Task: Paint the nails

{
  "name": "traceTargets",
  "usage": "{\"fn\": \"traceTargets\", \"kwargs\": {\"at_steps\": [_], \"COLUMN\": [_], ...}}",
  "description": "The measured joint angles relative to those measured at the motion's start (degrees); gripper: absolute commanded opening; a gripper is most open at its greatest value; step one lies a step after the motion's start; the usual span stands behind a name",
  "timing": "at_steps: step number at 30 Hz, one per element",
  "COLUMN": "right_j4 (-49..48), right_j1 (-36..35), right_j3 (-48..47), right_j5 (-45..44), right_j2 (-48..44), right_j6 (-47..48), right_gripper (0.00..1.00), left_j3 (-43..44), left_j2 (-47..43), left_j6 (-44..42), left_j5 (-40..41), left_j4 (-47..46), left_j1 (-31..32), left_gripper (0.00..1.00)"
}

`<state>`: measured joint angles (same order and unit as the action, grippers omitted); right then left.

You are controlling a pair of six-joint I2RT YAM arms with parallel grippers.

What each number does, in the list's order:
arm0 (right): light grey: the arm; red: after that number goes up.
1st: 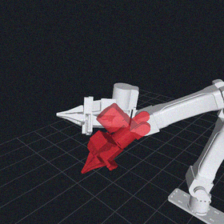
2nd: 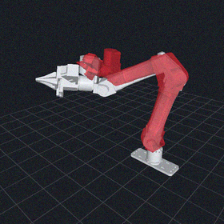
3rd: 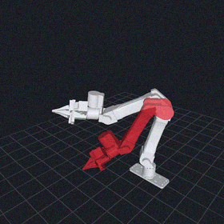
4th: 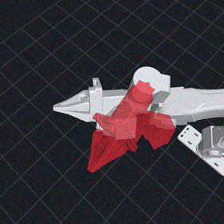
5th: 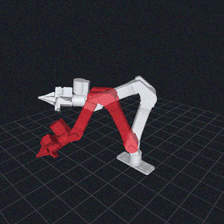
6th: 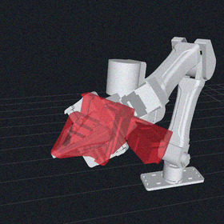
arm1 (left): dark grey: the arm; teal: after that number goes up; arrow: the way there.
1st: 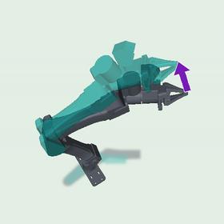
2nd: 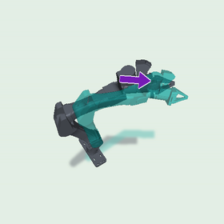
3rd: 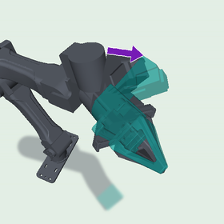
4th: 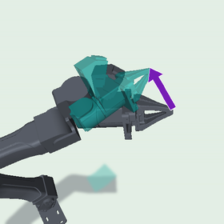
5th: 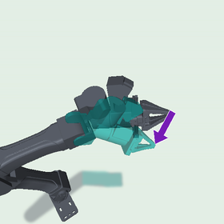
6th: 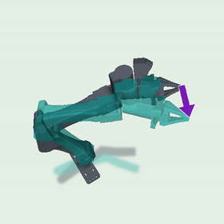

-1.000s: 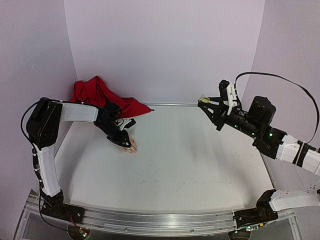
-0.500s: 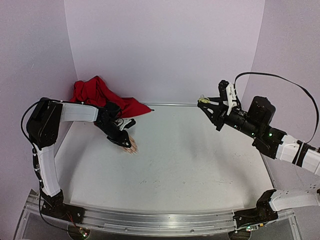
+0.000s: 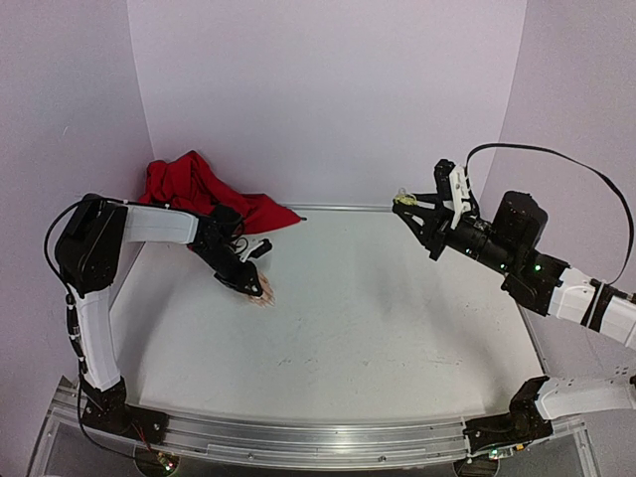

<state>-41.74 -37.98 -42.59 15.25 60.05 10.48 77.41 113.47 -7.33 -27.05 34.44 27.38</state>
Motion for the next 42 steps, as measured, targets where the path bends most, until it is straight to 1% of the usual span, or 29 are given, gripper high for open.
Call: {"fn": "traceTargets", "kwargs": {"at_steps": [11, 23, 42], "right_j4": [0.0, 0.0, 0.0], "right_j1": [0.0, 0.0, 0.0], "right_j3": [0.0, 0.0, 0.0], "right_j5": [0.04, 0.2, 0.2], "right_j2": [0.0, 0.0, 0.0], "right_j6": [0.0, 0.0, 0.0], "right_gripper": [0.0, 0.0, 0.0], "left_j3": [0.0, -0.72, -0.94], "left_j2": [0.22, -1.97, -1.97], "left_j6": [0.02, -0.17, -0.39], "left_j5": [-0.15, 1.81, 2.84], "left_j4": [0.0, -0.02, -0.02], "left_j1": [0.48, 0.26, 0.13], "left_gripper": [0.0, 0.0, 0.0]}}
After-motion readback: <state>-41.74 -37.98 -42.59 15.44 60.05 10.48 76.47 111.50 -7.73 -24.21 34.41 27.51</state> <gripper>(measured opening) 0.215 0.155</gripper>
